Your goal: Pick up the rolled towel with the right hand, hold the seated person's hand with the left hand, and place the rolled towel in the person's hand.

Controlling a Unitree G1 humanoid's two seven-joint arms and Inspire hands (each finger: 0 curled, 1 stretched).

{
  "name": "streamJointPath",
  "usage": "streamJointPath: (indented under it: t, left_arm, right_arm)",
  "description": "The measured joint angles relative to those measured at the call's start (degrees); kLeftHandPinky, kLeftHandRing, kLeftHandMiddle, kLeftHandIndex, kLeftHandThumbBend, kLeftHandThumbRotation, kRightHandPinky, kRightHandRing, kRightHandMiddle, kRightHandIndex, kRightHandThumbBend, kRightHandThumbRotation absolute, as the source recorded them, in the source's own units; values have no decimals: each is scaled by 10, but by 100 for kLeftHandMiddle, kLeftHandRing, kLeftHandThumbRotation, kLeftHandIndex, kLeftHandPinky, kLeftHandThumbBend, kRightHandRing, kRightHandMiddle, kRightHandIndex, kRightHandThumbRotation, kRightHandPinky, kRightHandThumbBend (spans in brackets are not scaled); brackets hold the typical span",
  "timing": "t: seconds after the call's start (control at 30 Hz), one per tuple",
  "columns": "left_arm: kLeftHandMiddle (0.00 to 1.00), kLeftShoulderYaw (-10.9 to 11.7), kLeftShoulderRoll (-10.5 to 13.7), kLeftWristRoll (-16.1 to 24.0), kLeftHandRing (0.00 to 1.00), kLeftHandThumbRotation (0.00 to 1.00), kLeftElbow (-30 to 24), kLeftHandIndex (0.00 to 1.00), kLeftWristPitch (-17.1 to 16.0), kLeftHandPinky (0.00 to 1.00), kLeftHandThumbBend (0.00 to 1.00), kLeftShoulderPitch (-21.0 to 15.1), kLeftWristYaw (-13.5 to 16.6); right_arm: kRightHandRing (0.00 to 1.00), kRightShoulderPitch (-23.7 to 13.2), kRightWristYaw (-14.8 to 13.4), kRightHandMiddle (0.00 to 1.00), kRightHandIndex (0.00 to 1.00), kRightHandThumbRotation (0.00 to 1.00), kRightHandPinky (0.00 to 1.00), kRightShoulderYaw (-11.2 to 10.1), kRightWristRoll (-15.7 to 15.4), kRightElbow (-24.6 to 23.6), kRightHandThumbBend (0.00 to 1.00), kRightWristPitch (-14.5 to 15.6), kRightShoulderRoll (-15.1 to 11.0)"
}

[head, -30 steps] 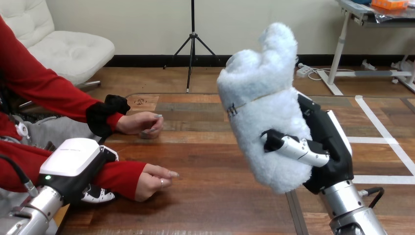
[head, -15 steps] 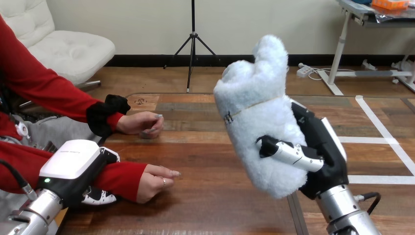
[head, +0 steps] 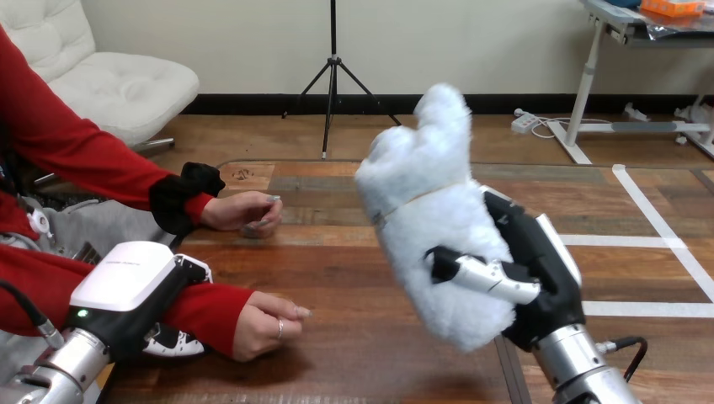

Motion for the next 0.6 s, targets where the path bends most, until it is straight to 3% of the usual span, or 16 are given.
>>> streamJointPath:
  t: [0.27, 0.6]
  left_arm:
    - [38, 13, 0, -6, 35, 0, -32, 41, -1, 34, 70, 12, -11]
    - [39, 27, 0, -12, 35, 0, -73, 41, -2, 33, 71, 17, -22]
  right_arm:
    - [4, -10, -22, 8, 7, 0, 0, 8, -41, 34, 42, -15, 9]
    - [3, -23, -28, 7, 5, 0, 0, 17, -63, 82, 39, -37, 16]
